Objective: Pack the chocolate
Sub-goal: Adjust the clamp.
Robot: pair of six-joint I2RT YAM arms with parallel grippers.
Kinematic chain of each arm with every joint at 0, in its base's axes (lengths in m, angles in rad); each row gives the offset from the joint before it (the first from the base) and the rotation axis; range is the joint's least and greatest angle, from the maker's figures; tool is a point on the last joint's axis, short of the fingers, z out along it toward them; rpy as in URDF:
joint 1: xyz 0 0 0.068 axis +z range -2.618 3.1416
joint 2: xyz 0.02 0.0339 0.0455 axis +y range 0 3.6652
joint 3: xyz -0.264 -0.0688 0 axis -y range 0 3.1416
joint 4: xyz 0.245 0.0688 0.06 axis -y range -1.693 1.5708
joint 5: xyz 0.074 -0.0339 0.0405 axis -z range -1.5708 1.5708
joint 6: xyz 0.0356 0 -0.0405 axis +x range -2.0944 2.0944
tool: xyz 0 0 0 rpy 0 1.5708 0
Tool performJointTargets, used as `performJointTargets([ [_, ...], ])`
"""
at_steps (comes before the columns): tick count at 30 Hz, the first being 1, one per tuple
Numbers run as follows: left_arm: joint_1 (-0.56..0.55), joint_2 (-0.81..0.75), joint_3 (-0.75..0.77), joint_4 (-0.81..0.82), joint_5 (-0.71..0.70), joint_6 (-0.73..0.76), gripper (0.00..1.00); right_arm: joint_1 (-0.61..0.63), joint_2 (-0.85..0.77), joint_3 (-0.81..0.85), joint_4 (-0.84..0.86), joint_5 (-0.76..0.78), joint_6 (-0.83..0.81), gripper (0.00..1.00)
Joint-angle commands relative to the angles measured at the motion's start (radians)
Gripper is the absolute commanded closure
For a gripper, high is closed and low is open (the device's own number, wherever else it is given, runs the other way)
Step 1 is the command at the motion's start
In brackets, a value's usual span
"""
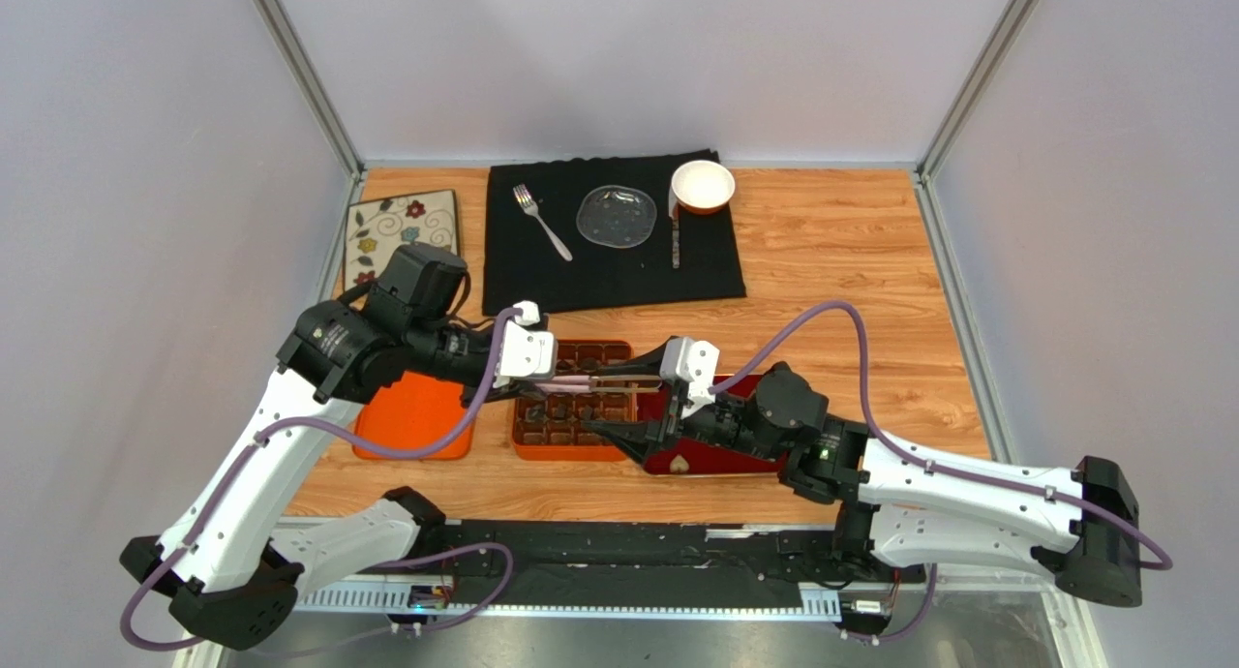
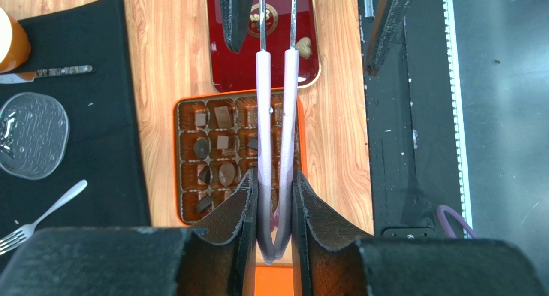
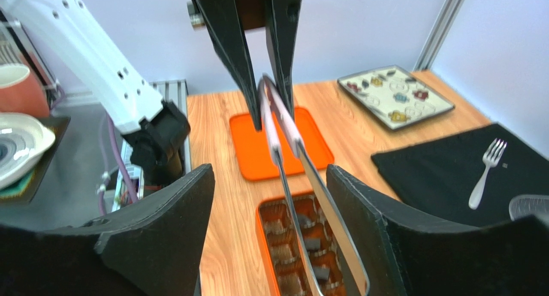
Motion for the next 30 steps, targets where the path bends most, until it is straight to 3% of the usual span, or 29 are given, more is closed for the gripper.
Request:
performJointTargets([
  [1, -0.003, -0.02, 0.029, 0.025, 0.027, -0.023, 1.0, 0.022, 0.009, -0.001, 0.189, 0.063, -0.004, 0.31],
  [7, -0.004, -0.03, 0.006, 0.033, 0.018, -0.033, 1.0, 0.025, -0.011, 0.013, 0.148, 0.056, -0.005, 0.32],
  [13, -0.004, -0.025, 0.012, 0.036, 0.022, -0.04, 1.0, 0.023, -0.023, 0.024, 0.074, 0.031, 0.007, 0.48],
  [30, -0.004, -0.034, 0.009, 0.016, 0.025, -0.034, 1.0, 0.023, -0.066, 0.037, 0.028, 0.004, 0.016, 0.64],
])
